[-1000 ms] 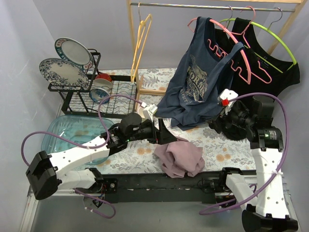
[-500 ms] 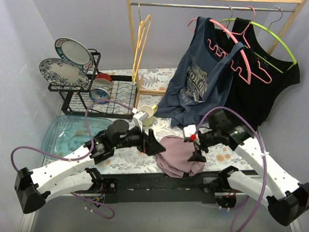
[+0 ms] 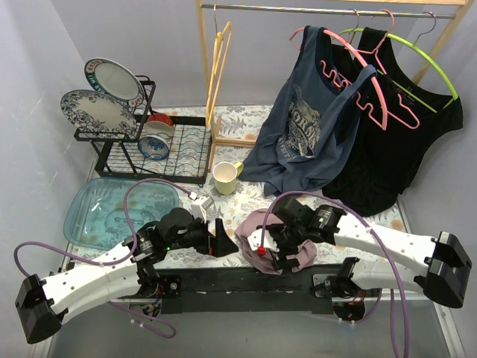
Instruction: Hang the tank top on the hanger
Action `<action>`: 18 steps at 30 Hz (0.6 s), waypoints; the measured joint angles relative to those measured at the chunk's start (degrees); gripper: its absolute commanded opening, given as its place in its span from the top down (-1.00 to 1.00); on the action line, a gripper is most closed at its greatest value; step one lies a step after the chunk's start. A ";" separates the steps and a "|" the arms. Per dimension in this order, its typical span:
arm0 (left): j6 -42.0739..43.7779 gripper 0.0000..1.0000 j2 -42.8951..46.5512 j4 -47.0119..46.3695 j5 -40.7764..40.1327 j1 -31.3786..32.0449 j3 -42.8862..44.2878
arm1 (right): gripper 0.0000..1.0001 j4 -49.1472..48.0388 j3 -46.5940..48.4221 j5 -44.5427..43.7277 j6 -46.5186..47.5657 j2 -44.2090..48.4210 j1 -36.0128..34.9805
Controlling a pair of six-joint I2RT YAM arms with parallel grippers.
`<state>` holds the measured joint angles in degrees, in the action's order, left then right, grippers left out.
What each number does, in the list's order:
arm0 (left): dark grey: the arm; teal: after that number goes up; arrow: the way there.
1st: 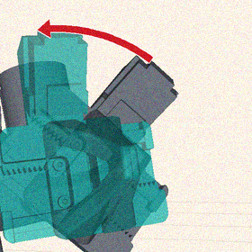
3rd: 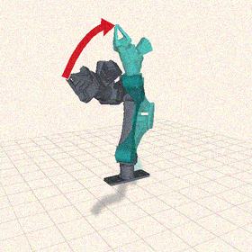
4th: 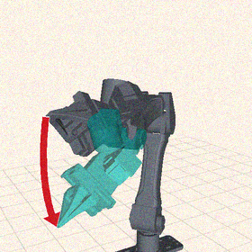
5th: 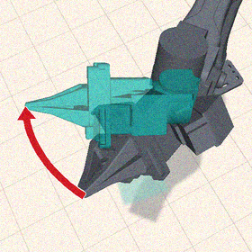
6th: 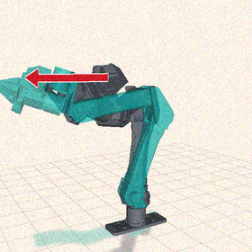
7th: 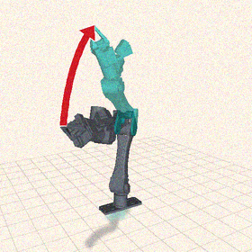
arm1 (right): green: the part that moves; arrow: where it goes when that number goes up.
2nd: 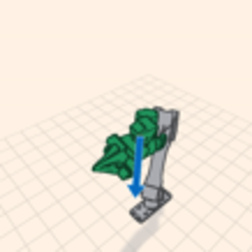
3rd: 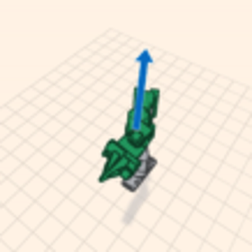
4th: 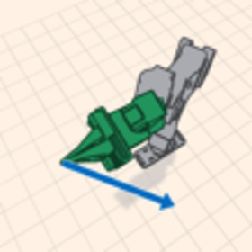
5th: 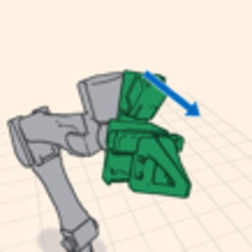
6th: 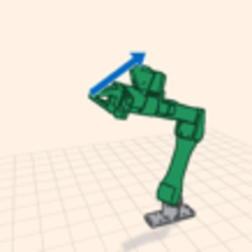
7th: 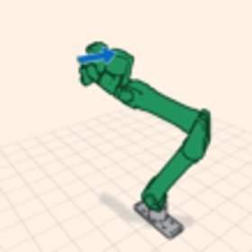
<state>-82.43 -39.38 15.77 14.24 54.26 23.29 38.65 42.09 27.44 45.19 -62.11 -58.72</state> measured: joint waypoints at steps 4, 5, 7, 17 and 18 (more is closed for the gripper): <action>-1.46 -0.93 0.74 0.13 -2.62 0.00 -1.40 | -0.43 -3.26 -2.86 -4.74 -1.70 -1.05 -4.17; -1.68 -0.92 0.87 0.13 -2.93 0.00 -1.57 | -0.22 -4.07 -3.63 -6.19 -2.08 -1.27 -4.70; -2.10 -0.93 1.38 0.04 -3.56 0.00 -1.95 | 0.03 -5.49 -4.66 -9.81 -3.04 -1.84 -5.44; -3.37 -0.92 0.42 -3.45 -2.67 0.00 -2.23 | 0.97 -7.43 -2.99 -19.93 -5.70 -0.55 -0.33; -3.52 -0.91 -0.26 -4.48 -2.14 0.00 -2.23 | 0.97 -6.95 -2.19 -19.71 -5.77 0.85 2.29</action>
<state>-85.95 -39.64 11.29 12.10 54.26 21.06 31.70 39.90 7.73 39.42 -61.25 -56.42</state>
